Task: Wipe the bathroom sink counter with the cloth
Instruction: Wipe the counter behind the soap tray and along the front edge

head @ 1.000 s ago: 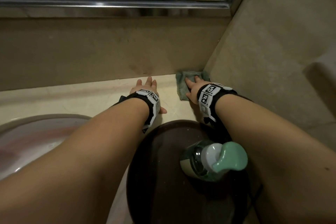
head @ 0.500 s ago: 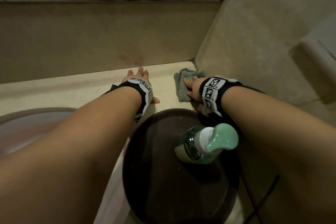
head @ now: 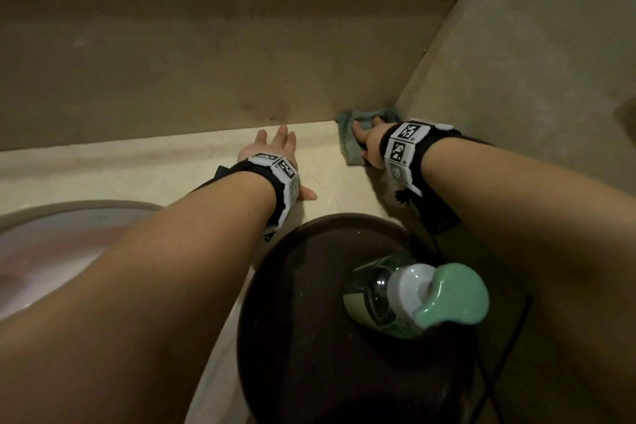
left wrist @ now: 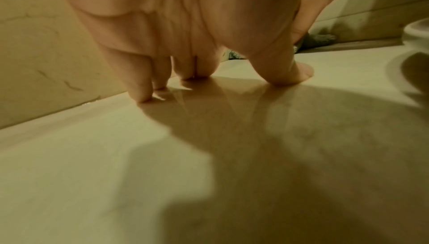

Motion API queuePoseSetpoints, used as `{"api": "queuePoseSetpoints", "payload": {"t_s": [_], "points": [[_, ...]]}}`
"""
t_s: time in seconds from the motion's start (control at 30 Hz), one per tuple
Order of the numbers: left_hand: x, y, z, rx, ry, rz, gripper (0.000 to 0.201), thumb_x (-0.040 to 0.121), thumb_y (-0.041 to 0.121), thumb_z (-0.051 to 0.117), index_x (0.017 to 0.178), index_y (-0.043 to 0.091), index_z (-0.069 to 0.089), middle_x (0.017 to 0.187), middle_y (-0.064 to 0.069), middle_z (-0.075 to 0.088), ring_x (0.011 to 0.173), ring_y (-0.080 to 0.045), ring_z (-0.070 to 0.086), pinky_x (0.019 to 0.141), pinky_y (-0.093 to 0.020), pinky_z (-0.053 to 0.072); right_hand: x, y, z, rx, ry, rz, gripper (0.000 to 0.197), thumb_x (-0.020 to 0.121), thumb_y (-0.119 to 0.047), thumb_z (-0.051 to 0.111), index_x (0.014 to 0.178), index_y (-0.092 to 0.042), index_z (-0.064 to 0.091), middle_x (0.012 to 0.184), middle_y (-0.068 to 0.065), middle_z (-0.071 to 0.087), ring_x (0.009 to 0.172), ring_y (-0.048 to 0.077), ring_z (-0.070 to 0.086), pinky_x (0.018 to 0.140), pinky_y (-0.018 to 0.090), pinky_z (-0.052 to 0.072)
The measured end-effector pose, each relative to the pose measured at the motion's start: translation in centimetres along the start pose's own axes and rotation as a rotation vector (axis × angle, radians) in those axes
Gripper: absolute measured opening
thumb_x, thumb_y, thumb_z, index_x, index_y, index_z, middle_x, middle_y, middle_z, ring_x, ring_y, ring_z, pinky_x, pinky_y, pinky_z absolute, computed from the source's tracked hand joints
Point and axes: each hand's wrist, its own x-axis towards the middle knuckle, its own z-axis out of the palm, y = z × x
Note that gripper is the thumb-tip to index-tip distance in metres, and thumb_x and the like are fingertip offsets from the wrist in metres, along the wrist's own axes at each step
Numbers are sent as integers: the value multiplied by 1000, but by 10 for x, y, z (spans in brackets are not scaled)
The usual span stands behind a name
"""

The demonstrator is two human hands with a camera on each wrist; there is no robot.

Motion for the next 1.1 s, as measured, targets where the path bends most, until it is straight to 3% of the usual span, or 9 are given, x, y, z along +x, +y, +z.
{"api": "queuePoseSetpoints", "payload": {"t_s": [0.13,0.23,0.47,0.67,0.77,0.87,1.1], "points": [[-3,0,0,1,3,7,117,73,74,52,150,18,-15,158,5,-20,148,-27,-6,119,-43,13,-6,-7,-1,115,53,-41,64,101,-25,37,153,-20,0,160,13,-6,147,34,7,115,41,22],[-5,1,-1,1,0,10,116,73,74,52,150,18,-15,158,4,-20,148,-27,-7,119,-43,12,-7,-17,-5,188,90,-114,66,101,-31,35,151,-27,-6,159,17,-8,147,36,4,116,47,16],[-16,2,-6,88,-38,23,106,79,74,43,151,18,-12,158,1,-23,148,-28,-9,119,-43,12,-10,-30,-14,161,125,-296,63,102,-30,34,151,-31,-6,159,11,-14,148,30,-5,120,40,7],[-11,2,-5,81,-27,21,111,77,74,46,151,17,-14,158,1,-22,148,-28,-8,119,-43,12,-11,-25,-11,169,147,-237,65,101,-37,33,150,-31,-9,160,5,-12,149,25,0,119,41,12],[-5,0,-1,26,-5,6,117,72,76,51,150,18,-15,158,5,-21,148,-27,-7,118,-44,13,-8,-16,-2,239,147,-119,65,100,-43,31,150,-32,-8,161,3,-9,149,27,7,116,45,20],[-1,-1,1,19,3,6,119,70,76,51,150,19,-15,158,6,-21,149,-26,-6,118,-44,13,-2,-4,10,323,129,-26,64,99,-45,28,150,-33,-9,161,2,-10,148,27,7,117,45,18],[-1,1,-1,29,-7,5,117,72,75,50,150,18,-16,158,5,-21,148,-28,-7,118,-44,14,1,-1,13,154,73,20,67,101,-29,40,152,-26,-3,159,2,-16,148,31,-1,116,56,17]]}}
